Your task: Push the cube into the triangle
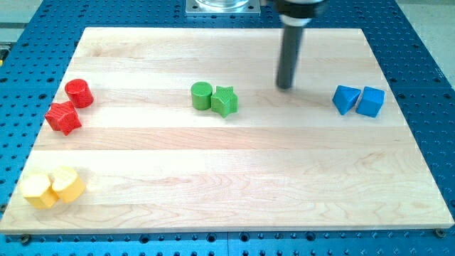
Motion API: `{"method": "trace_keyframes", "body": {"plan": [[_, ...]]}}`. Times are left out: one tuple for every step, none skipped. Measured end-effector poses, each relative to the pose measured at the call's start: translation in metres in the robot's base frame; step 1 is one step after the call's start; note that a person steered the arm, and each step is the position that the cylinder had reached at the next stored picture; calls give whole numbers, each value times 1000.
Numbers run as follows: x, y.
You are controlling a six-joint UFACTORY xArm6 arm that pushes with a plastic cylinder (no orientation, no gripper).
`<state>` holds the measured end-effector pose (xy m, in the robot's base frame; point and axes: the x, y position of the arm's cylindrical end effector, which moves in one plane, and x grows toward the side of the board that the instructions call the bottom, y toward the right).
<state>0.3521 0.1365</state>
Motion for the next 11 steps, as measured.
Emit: {"method": "trace_keyframes", "body": {"plan": [[-3, 68], [21, 117], [31, 131], [63, 124], [67, 119], [72, 142], [95, 156], [122, 121], [113, 94], [112, 94], [107, 95]]}}
